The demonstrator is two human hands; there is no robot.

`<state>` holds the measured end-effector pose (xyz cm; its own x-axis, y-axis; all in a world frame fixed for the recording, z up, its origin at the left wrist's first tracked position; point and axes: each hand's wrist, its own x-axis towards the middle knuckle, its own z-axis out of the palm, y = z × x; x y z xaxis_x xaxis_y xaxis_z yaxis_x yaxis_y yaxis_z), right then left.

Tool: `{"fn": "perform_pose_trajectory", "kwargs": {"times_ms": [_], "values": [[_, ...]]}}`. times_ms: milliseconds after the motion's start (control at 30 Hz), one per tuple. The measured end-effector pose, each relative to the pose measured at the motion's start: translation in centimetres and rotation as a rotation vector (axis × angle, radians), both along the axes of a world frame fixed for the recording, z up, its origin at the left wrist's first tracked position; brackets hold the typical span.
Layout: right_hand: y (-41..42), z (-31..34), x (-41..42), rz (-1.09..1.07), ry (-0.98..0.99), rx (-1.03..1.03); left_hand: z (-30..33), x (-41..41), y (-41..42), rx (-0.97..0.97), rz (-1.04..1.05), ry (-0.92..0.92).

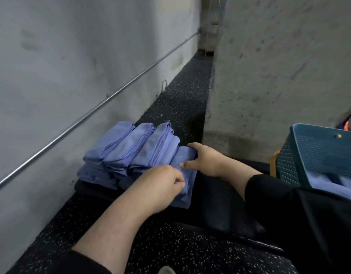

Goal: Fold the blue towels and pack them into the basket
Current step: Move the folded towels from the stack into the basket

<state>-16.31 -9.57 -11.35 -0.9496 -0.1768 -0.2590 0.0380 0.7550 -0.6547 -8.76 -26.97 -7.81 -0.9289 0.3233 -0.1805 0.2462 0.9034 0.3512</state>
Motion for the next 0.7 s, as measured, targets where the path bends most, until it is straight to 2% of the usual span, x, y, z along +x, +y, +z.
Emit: {"fn": "perform_pose_trajectory", "kwargs": {"times_ms": [100,200,433,567,633,700], "values": [[0.2,0.0,-0.5,0.023,0.006,0.002,0.1,-0.2,0.0,0.017,-0.015,-0.007],[0.2,0.2,-0.4,0.003,0.098,-0.023,0.3,-0.2,-0.1,0.037,-0.001,0.001],[-0.4,0.8,2.8,-0.211,0.295,-0.411,1.0,0.0,0.0,0.099,0.125,0.13],[-0.4,3.6,5.6,-0.384,0.451,-0.609,1.9,0.1,0.1,0.334,0.279,0.242],[0.1,6.0,7.4,-0.435,0.542,-0.737,2.6,0.4,0.5,0.483,0.317,0.161],[0.9,8.5,9.2,-0.459,0.612,-0.844,3.6,1.1,1.6,0.743,0.296,-0.035]]}}
